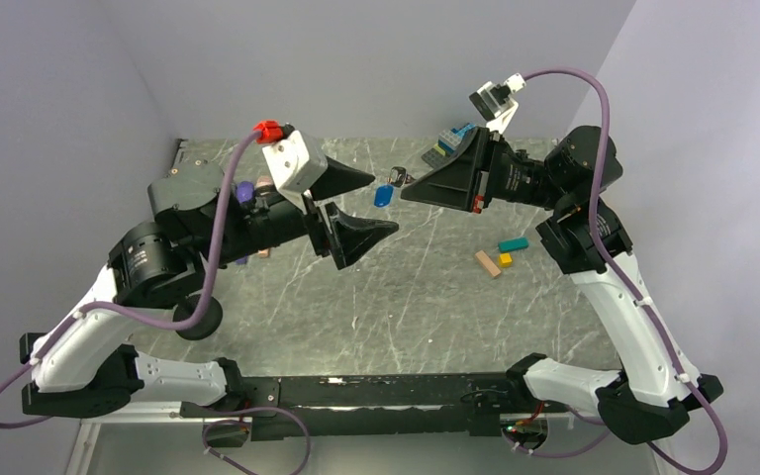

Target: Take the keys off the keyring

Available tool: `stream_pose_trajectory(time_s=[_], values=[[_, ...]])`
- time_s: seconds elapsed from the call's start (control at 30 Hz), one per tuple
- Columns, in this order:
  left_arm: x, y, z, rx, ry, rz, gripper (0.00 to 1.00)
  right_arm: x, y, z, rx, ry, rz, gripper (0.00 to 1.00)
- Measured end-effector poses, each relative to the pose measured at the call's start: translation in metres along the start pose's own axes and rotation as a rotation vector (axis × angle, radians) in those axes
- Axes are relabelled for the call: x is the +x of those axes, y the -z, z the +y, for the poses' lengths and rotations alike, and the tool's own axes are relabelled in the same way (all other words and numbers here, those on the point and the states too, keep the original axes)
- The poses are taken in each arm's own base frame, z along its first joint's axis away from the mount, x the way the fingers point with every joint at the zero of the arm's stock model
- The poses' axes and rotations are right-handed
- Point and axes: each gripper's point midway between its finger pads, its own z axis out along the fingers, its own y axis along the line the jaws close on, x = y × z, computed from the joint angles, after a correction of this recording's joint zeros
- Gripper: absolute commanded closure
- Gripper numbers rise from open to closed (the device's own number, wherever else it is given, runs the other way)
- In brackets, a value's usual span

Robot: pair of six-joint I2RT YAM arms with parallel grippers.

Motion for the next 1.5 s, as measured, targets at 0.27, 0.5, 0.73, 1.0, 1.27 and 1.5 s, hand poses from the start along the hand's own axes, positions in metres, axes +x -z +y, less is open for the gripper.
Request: stream_pose_trajectory(time_s=[0.27, 0.5, 0.73, 1.0, 1.27, 1.5], values=[[-0.008, -0.008, 0.002, -0.041, -0.171, -0.052, 0.32, -0.003, 0.000, 0.007, -0.004, 0.030, 0.004, 1.00], [-0.021, -0.008, 0.012, -0.118, -0.263, -0.092, 0.43, -0.002, 0.001, 0.012, -0.018, 0.053, 0.019, 1.00], [-0.025, -0.018, 0.009, -0.138, -0.337, -0.074, 0.44, -0.003, -0.002, 0.011, -0.019, 0.057, 0.037, 1.00], [-0.011, -0.024, 0.010, -0.155, -0.393, -0.010, 0.47, -0.003, -0.003, 0.009, -0.016, 0.052, 0.045, 1.00], [-0.008, -0.019, 0.017, -0.201, -0.446, 0.022, 0.58, -0.005, -0.005, 0.005, -0.010, 0.047, 0.044, 1.00], [-0.011, -0.016, 0.023, -0.249, -0.497, 0.034, 0.65, -0.007, -0.006, 0.005, -0.009, 0.046, 0.043, 1.00]])
